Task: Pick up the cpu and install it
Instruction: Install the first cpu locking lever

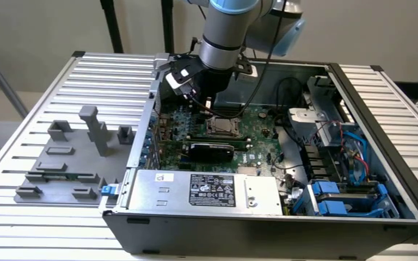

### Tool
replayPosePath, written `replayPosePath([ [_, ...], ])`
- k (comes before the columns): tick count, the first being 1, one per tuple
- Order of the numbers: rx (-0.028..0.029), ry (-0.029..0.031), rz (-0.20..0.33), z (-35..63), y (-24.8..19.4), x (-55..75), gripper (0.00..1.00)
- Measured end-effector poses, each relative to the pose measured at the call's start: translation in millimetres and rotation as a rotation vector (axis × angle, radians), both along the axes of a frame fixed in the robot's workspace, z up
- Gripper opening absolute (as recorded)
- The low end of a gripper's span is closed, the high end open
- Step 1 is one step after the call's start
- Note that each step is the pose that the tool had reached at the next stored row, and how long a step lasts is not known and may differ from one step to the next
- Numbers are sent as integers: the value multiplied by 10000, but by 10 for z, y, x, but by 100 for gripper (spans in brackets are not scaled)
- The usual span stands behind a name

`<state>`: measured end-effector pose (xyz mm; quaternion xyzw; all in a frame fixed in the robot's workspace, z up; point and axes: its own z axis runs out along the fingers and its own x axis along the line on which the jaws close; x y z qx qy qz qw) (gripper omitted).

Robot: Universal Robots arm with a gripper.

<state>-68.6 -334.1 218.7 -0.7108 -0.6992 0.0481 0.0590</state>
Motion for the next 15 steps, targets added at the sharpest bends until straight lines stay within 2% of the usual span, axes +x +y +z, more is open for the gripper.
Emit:
replayPosePath([
  [4,1,1,0,0,0,-2,11],
  [7,42,1,-13,7,-6,-12,11],
  [15,282,42,-154,113,-50,-63,11],
])
